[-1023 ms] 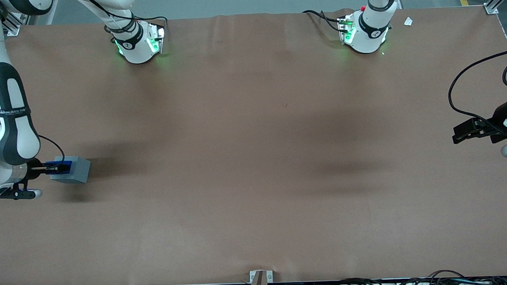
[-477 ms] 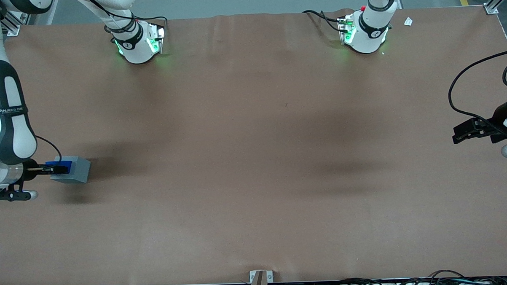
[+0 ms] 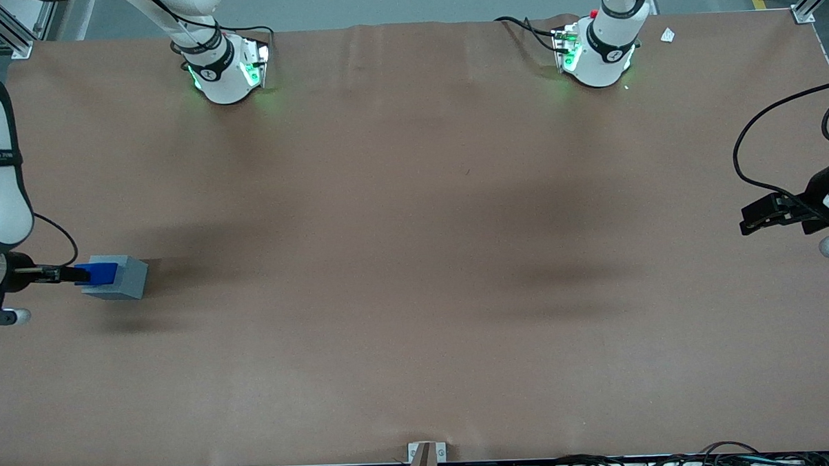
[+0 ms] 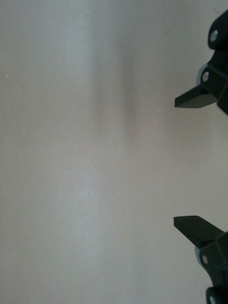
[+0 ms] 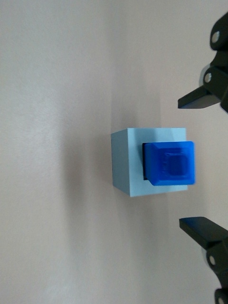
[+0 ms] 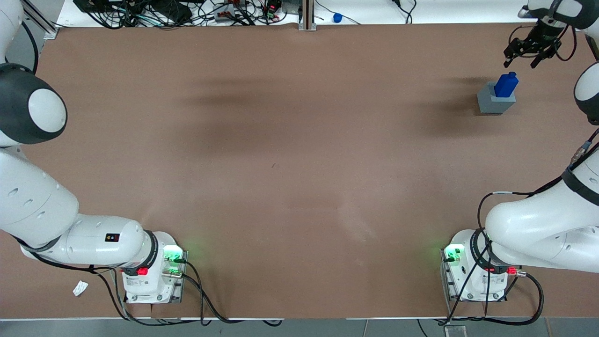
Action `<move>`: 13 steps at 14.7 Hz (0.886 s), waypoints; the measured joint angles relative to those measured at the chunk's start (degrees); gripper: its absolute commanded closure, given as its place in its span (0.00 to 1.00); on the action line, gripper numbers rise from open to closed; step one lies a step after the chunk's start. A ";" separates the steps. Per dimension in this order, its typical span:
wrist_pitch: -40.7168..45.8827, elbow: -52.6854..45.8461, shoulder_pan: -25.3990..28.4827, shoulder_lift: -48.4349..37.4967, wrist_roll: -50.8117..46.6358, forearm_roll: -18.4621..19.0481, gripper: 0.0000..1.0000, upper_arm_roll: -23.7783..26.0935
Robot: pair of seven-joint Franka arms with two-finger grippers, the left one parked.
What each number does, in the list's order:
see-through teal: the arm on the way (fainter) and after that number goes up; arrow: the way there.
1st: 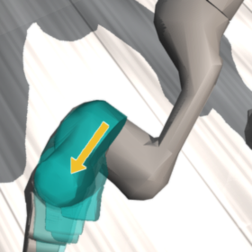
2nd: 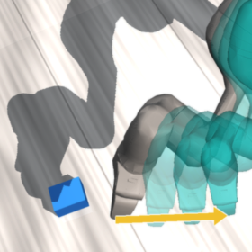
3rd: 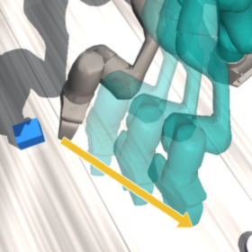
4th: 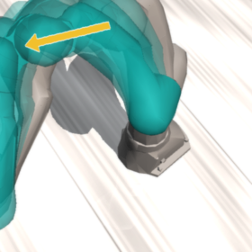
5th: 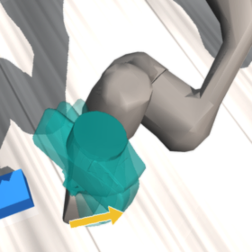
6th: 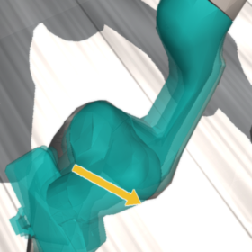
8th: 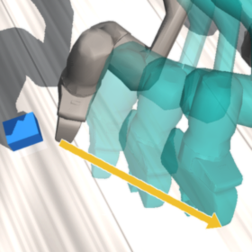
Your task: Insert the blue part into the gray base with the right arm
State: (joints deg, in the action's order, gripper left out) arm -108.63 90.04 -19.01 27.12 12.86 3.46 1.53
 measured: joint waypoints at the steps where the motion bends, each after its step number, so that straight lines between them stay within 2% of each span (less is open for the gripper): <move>1: 0.70 -0.26 0.07 -1.50 0.00 0.00 0.00 0.23; 4: 4.76 -2.20 2.08 -6.78 -0.04 -0.01 0.00 0.81; 8: 16.25 -7.71 5.68 -12.68 -4.40 -1.62 0.00 1.30; 13: 18.18 -8.73 7.79 -18.01 -5.63 -3.20 0.00 1.60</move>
State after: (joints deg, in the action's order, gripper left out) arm -90.44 81.32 -11.23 9.11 7.23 0.26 3.12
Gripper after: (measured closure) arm 0.000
